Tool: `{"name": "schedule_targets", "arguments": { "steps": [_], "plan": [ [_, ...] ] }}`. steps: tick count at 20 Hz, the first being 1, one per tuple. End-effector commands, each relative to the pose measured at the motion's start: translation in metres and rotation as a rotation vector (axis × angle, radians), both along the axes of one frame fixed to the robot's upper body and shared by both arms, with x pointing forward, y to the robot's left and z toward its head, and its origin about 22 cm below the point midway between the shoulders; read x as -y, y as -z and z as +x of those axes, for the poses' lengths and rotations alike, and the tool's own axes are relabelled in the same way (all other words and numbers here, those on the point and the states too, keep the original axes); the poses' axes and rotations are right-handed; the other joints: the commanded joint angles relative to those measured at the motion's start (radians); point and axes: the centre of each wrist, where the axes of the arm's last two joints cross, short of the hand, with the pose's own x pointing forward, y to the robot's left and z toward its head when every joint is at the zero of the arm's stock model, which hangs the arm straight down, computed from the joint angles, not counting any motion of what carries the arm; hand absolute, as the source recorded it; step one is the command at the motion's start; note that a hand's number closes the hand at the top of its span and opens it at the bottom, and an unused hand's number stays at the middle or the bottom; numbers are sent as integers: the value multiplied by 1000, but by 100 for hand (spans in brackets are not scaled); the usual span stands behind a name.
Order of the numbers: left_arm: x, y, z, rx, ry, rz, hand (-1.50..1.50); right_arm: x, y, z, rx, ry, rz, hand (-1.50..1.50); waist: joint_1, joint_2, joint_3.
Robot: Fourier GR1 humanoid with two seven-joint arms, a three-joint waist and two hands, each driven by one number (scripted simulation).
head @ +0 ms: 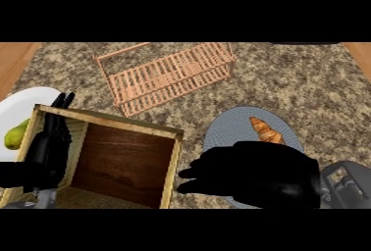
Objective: Pick the squash from the placemat and place it in the tiered shelf
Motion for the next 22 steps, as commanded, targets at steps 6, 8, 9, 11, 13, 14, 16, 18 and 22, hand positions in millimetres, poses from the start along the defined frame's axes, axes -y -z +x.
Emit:
{"name": "schedule_targets", "arguments": {
  "steps": [6,8,9,11,13,14,16,18,22],
  "plan": [
    [-11,-7,12,-66,-45,24,0,-40,-7,-67,492,-71,-357,-150,-21,9,-6],
    [-13,-16,15,-51,-58,22,0,-38,11,-76,507,-15,-393,-150,-21,13,-3],
    [-5,-11,2,-68,-47,24,0,-40,15,-97,511,-13,-389,-150,-25,7,-4],
    [-21,-22,13,-66,-43,15,0,-52,29,-91,511,15,-415,-150,-10,15,-3],
    [-16,-11,8,-63,-51,30,0,-59,47,-94,568,20,-476,-150,-7,16,-3],
    [-14,-8,9,-75,-39,25,0,-55,37,-83,608,34,-481,-150,-5,18,-3],
    [-1,-11,2,-65,-37,26,0,-54,47,-88,668,37,-518,-150,-3,17,-2],
    [-4,-17,15,-52,-34,14,0,-53,65,-91,728,25,-577,-150,-8,19,-2],
    [-3,-13,15,-68,-30,18,0,-47,77,-87,804,76,-680,-150,-11,19,-3]
  ]
}}
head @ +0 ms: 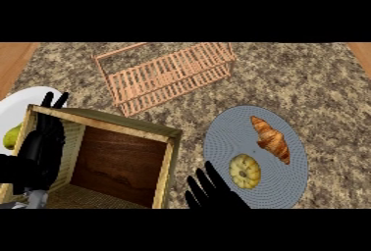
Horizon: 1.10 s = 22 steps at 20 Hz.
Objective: Pick the squash from the placemat and place it in the tiered shelf
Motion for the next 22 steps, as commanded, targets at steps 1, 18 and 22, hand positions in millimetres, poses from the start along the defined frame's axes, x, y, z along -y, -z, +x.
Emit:
{"name": "schedule_targets", "arguments": {
  "steps": [1,18,22],
  "plan": [
    [0,-17,20,21,-7,23,0,3,26,-1,106,36,-65,-150,-5,9,-7],
    [-9,9,6,10,7,17,0,38,54,48,52,70,-55,-150,0,9,-7],
    [-15,21,12,21,-23,42,0,27,57,52,40,57,-5,-150,-2,10,-8]
  ]
}}
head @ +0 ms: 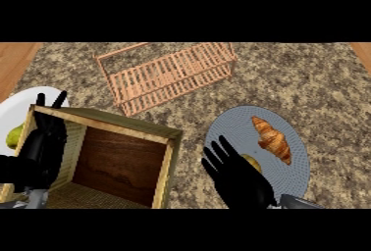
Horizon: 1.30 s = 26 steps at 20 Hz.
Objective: Pick the squash from the placemat and place it in the tiered shelf
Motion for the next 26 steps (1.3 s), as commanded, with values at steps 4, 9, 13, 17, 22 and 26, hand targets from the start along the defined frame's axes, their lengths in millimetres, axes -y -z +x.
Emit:
{"name": "schedule_targets", "arguments": {
  "steps": [4,9,13,17,22,26],
  "plan": [
    [-12,-3,30,-17,-48,12,0,20,20,18,-32,-39,10,-150,-10,14,-16],
    [5,6,24,-13,-35,23,0,17,35,21,-39,-36,16,-150,-10,12,-16],
    [5,12,26,-8,-39,23,0,7,56,16,-47,-13,0,-150,-12,13,-16],
    [6,20,1,-18,-53,21,0,22,59,36,-65,17,-93,150,-1,12,-16],
    [8,10,20,16,-38,30,0,33,53,43,-1,-131,-49,150,-8,12,-16],
    [-7,7,15,-10,-46,7,0,0,68,41,-19,-49,60,150,-4,13,-16]
  ]
}}
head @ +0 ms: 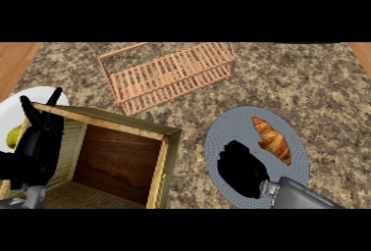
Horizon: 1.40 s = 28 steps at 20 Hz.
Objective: Pick the squash from the placemat and place it in the tiered shelf
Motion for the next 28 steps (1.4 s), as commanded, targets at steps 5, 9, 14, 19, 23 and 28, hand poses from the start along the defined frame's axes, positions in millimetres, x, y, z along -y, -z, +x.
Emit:
{"name": "schedule_targets", "arguments": {
  "steps": [5,9,14,19,23,28],
  "plan": [
    [-9,-1,-3,3,-62,-3,0,-59,12,-16,-231,554,491,150,-47,21,-8],
    [-4,-3,-3,-1,-38,-12,0,-90,-5,-24,-289,650,641,150,-15,17,-11],
    [-6,-1,13,-6,-48,7,0,-110,-46,-47,-341,639,823,150,-8,16,-12],
    [-2,-9,9,-17,-27,-8,0,-104,-93,-55,-337,667,1136,150,-12,15,-11],
    [-3,-9,10,-20,-39,10,0,-99,-145,-73,-242,692,1323,150,-25,7,-13],
    [1,-1,3,-8,-48,2,0,-91,-197,-44,-49,757,1371,150,-11,11,-14]
  ]
}}
